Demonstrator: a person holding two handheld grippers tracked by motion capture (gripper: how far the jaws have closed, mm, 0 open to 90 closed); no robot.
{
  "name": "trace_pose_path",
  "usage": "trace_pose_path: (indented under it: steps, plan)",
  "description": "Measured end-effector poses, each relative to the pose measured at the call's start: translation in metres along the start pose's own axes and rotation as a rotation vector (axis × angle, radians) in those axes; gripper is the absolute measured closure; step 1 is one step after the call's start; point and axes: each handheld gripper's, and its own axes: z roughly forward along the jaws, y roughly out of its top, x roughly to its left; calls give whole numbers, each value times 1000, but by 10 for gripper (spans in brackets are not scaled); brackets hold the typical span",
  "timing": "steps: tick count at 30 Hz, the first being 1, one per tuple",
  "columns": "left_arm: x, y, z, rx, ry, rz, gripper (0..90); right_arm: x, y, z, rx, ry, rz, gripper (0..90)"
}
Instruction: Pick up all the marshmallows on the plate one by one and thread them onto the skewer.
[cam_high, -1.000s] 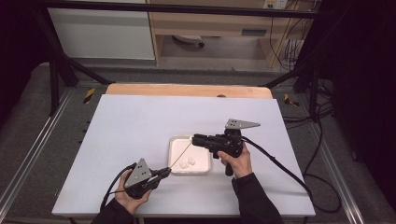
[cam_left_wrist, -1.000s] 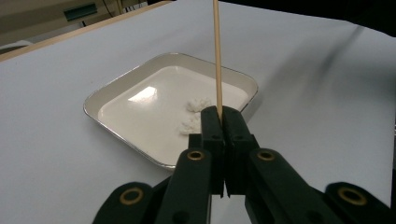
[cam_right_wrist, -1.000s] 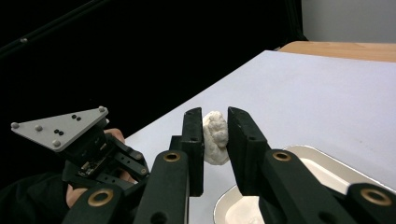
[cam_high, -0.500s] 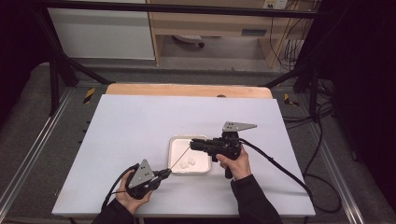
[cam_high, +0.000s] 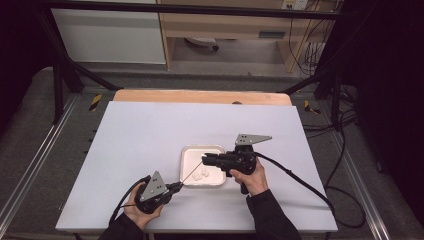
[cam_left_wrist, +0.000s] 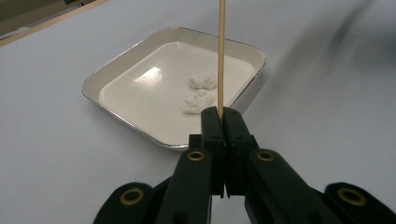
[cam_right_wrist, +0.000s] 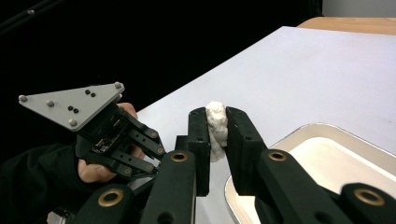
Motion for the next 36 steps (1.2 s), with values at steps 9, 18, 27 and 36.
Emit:
trace_pose_path:
  steps: [9,18,27,36]
  plan:
    - [-2,0,1,-3,1,9,893,3,-3,2,-16,36,5,811]
    - [-2,-1,2,14,6,8,894,4,-7,5,-5,33,-3,811]
    - [-4,-1,4,19,-4,3,894,4,-10,7,5,29,-11,815]
    - [-4,0,4,24,-6,-2,894,5,-11,8,6,28,-11,817]
